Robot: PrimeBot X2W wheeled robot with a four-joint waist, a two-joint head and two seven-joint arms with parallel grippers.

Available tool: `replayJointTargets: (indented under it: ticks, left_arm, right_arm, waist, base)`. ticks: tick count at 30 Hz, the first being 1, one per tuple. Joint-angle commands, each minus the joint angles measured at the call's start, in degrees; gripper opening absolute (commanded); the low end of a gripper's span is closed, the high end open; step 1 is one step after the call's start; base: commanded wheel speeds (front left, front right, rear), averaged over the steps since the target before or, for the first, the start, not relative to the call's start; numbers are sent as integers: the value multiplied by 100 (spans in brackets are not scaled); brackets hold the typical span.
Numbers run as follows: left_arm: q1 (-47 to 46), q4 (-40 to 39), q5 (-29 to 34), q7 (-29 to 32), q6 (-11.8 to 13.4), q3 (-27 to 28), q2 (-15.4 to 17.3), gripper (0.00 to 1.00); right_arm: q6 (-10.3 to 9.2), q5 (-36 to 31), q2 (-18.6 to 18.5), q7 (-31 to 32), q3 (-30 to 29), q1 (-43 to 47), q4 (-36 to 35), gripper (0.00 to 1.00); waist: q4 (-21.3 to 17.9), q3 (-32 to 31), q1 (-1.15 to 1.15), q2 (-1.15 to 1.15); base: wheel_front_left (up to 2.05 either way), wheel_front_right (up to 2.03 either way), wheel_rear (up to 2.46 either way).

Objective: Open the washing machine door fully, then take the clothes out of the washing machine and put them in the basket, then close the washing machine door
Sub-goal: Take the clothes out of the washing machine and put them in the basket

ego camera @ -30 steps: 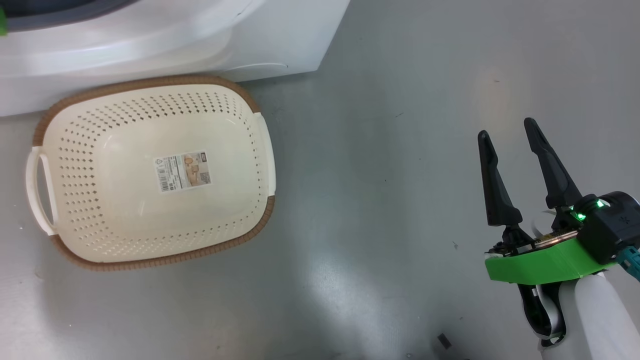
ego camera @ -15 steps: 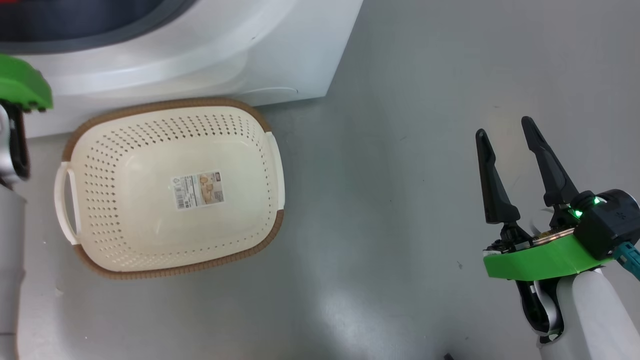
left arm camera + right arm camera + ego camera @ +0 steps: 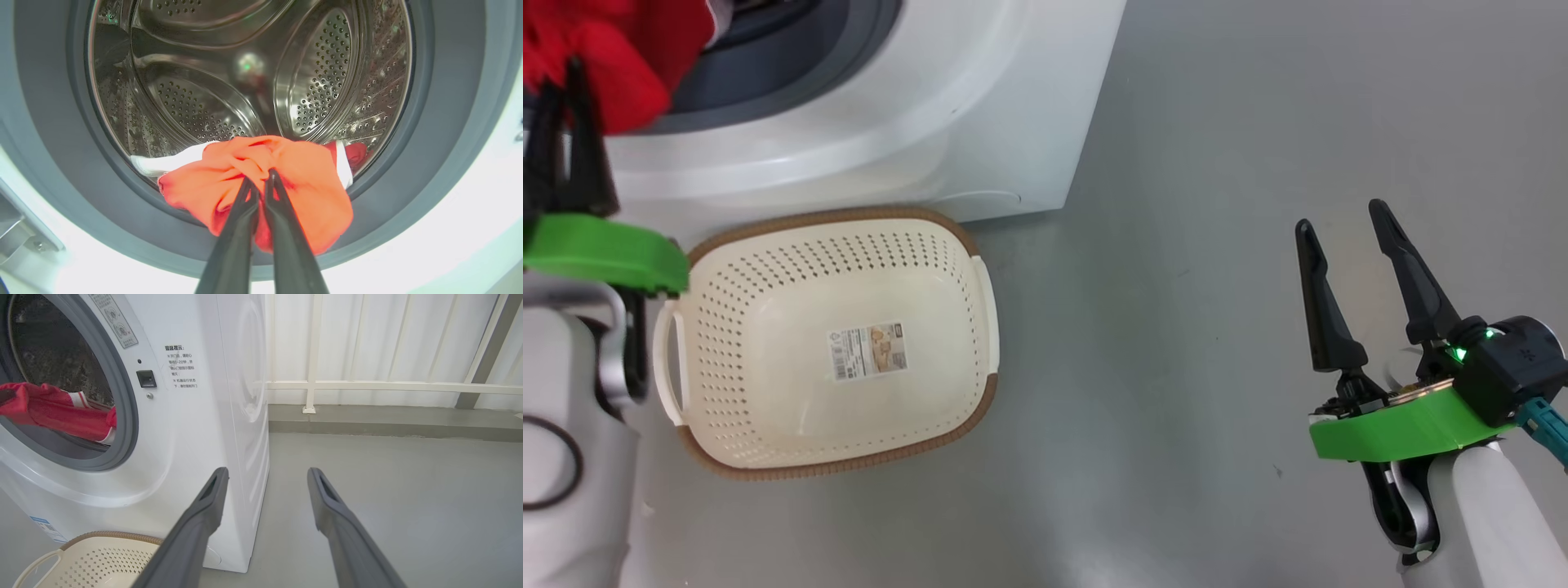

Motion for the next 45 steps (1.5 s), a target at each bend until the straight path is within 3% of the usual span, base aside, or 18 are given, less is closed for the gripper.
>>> replayJointTargets:
  ticks: [1,13,34,45]
  left_arm:
    - [205,-258,39,-52,-4,187,187,0]
    - [1193,-1179,25,-52,33,221,-90,0]
    - [2816,-3017,198,33,465,250,-543,0]
    - [2964,-2647,-20,108,424,155,-690,0]
  right_arm:
    - [35,6,-38,-37,152,140,-103,100]
    - [35,-16,-38,-37,140,305,-46,100]
    - [35,63,-38,-37,139,472,52,100]
    - [35,109,-38,-37,165,422,-23,100]
  waist:
    - [23,-186,0,0]
    - [59,-725,0,0]
    - [132,-1360,0,0]
    - [94,-1162,0,0]
  base:
    - [0,0,0]
    - [0,0,0]
    - [0,0,0]
    - [0,0,0]
